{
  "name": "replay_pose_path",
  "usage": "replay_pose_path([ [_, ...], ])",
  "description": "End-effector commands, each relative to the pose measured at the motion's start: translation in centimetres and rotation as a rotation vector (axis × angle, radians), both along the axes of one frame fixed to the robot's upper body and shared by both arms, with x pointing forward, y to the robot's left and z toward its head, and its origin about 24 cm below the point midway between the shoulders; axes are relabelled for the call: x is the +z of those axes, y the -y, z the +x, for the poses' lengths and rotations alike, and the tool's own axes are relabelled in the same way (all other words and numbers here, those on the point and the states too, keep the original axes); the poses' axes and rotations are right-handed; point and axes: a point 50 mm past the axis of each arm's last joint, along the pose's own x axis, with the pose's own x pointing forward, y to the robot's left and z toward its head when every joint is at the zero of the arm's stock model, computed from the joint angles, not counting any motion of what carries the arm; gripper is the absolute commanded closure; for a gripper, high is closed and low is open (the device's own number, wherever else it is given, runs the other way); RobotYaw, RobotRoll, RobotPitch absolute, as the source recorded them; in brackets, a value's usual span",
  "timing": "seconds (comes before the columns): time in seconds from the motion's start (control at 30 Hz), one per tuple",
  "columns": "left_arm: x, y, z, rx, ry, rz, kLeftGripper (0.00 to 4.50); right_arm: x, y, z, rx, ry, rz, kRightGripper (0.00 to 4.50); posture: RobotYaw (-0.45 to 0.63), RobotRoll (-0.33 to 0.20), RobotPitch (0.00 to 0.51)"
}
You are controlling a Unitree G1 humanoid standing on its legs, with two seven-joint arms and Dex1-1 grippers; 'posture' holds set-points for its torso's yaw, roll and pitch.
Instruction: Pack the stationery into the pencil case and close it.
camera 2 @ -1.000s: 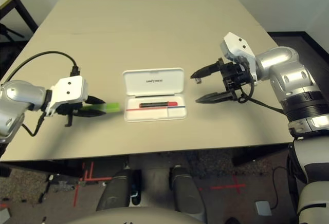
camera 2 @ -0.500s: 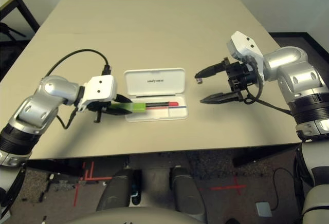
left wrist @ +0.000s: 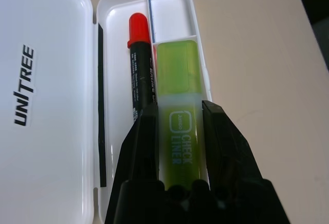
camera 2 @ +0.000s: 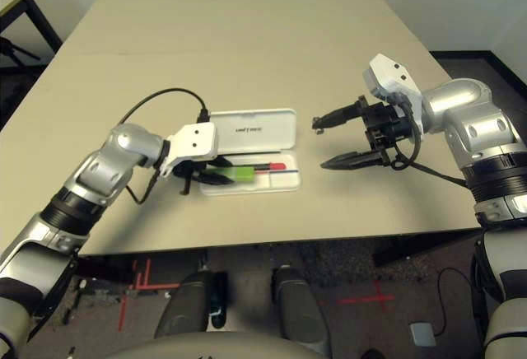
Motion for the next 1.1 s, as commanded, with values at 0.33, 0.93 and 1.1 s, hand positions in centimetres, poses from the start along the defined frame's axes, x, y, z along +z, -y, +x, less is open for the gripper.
replay_pose_path([
  [0.33, -0.9, 0.7, 0.0, -0.003, -0.014, 0.021, 3.05, 0.6, 0.0, 0.1, -0.004, 0.036, 0.017, 0.00, -0.04, 0.000, 0.103],
  [0.93, 2.8, -5.8, -1.2, 0.039, -0.051, -0.071, 0.06, -0.6, 3.9, 2.5, -0.637, -0.050, -0.148, 0.00, -0.04, 0.000, 0.115],
  [1.1, 4.0, -8.1, -1.5, 0.066, -0.073, -0.102, 0.06, -2.0, 4.0, 3.3, -0.827, -0.078, -0.126, 0.00, -0.04, 0.000, 0.118],
])
